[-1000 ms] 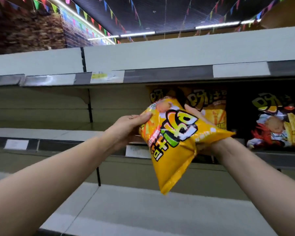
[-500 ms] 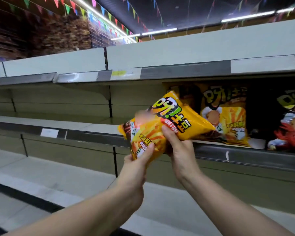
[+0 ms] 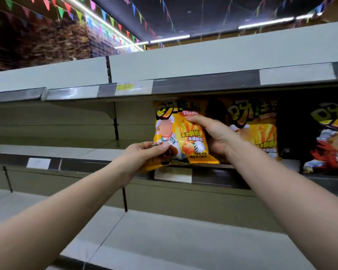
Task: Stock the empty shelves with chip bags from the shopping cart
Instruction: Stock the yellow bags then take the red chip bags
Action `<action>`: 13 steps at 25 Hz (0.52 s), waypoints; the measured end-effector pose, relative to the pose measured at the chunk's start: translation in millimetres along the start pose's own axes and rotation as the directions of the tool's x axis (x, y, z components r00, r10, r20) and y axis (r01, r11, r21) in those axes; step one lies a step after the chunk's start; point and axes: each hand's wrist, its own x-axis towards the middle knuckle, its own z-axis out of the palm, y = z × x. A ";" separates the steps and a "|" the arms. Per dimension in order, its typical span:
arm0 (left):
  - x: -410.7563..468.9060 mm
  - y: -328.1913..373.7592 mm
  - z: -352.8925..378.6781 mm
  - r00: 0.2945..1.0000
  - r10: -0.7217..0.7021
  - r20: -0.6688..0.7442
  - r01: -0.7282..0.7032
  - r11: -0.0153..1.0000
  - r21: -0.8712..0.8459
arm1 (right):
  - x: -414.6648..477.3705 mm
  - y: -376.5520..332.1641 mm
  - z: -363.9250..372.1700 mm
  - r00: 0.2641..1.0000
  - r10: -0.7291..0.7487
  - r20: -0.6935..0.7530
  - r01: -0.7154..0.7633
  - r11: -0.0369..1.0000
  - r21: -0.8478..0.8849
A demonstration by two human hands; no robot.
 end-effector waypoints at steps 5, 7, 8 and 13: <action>52.8 -1.7 8.2 0.999 0.036 0.037 -0.036 0.999 0.000 | 20.1 2.1 -2.1 0.923 -0.217 -0.317 0.122 0.948 -0.293; 74.0 -7.2 13.2 0.998 0.050 0.048 -0.054 0.995 0.085 | 20.2 6.2 -5.2 0.889 -0.266 -0.373 0.092 0.902 -0.422; 82.2 -10.0 17.6 0.997 0.060 0.047 -0.065 0.992 0.107 | 19.4 7.2 -7.1 0.878 -0.276 -0.391 0.070 0.882 -0.466; 114.4 -20.4 33.1 0.998 0.063 0.012 -0.064 0.984 0.164 | 18.5 5.8 -8.8 0.862 -0.275 -0.426 -0.083 0.753 -0.653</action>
